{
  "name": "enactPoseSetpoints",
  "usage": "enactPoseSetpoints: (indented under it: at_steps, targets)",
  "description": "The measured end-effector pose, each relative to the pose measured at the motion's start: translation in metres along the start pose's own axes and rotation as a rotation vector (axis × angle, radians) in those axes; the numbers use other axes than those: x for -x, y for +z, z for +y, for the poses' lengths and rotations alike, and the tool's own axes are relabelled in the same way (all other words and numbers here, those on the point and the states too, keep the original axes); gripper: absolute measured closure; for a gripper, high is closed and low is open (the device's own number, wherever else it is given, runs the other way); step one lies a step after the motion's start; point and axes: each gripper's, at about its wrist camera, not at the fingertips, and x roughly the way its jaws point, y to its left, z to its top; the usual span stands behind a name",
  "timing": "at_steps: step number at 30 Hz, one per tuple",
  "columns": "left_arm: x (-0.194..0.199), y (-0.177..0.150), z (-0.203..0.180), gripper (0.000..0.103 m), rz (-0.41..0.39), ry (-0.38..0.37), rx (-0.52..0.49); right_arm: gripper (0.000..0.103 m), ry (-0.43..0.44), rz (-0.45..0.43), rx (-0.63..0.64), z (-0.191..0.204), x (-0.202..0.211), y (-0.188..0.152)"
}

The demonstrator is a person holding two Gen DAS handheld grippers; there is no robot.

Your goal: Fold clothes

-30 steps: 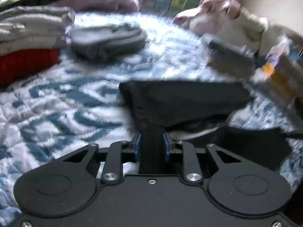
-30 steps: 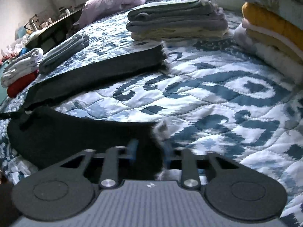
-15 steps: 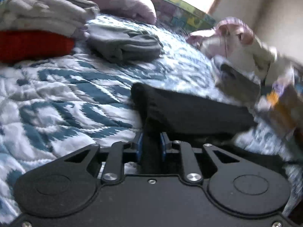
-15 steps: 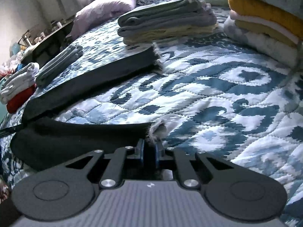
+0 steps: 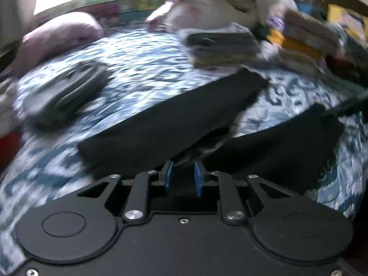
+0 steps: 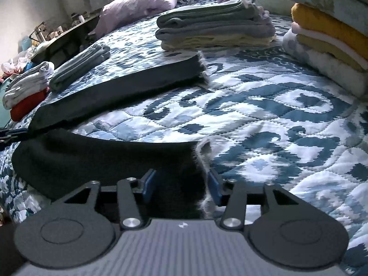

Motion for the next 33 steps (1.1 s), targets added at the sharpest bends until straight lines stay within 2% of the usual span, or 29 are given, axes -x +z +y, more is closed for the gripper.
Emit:
enactPoseSetpoints:
  at_steps: [6, 9, 10, 11, 15, 17, 18, 20, 21, 22, 24, 25, 29, 31, 33]
  targets:
    - [-0.027, 0.009, -0.012, 0.087, 0.066, -0.082, -0.153, 0.044, 0.032, -0.008, -0.005, -0.003, 0.001, -0.003]
    - [-0.033, 0.014, -0.018, 0.088, 0.083, -0.100, -0.203, 0.042, 0.050, -0.015, -0.014, -0.005, 0.001, -0.005]
    - [-0.035, 0.015, -0.020, 0.100, 0.090, -0.101, -0.222, 0.042, 0.053, -0.019, -0.017, -0.005, 0.001, -0.006]
    - [-0.037, 0.015, -0.022, 0.103, 0.097, -0.103, -0.241, 0.041, 0.056, -0.024, -0.021, -0.006, 0.001, -0.006]
    - [-0.026, 0.025, -0.023, 0.103, 0.028, -0.082, -0.235, 0.041, 0.065, -0.041, -0.033, -0.008, 0.002, -0.009]
    - [-0.024, 0.031, -0.019, 0.103, 0.006, -0.106, -0.205, 0.041, 0.072, -0.046, -0.041, -0.009, 0.002, -0.010]
    - [-0.030, 0.031, -0.021, 0.103, 0.020, -0.095, -0.208, 0.041, 0.075, -0.047, -0.045, -0.010, 0.002, -0.010]
    - [-0.048, 0.024, -0.026, 0.103, 0.084, -0.003, -0.262, 0.041, 0.078, -0.049, -0.053, -0.011, 0.002, -0.011]
    - [-0.052, 0.020, -0.026, 0.103, 0.098, 0.020, -0.272, 0.041, 0.078, -0.050, -0.056, -0.011, 0.002, -0.011]
    - [-0.049, 0.020, -0.020, 0.103, 0.094, 0.003, -0.219, 0.041, 0.078, -0.050, -0.060, -0.012, 0.002, -0.011]
    - [-0.035, 0.019, -0.004, 0.098, 0.051, -0.061, -0.107, 0.041, 0.079, -0.050, -0.065, -0.012, 0.003, -0.010]
    - [-0.030, 0.019, -0.003, 0.097, 0.043, -0.070, -0.105, 0.041, 0.080, -0.049, -0.067, -0.012, 0.003, -0.011]
    - [-0.029, 0.022, -0.015, 0.095, 0.079, -0.108, -0.187, 0.041, 0.084, -0.053, -0.078, -0.014, 0.003, -0.011]
    - [-0.034, 0.025, -0.021, 0.080, 0.086, -0.132, -0.210, 0.041, 0.082, -0.056, -0.081, -0.013, 0.002, -0.012]
    - [-0.042, 0.028, -0.026, 0.077, 0.098, -0.143, -0.228, 0.040, 0.082, -0.059, -0.083, -0.013, 0.001, -0.012]
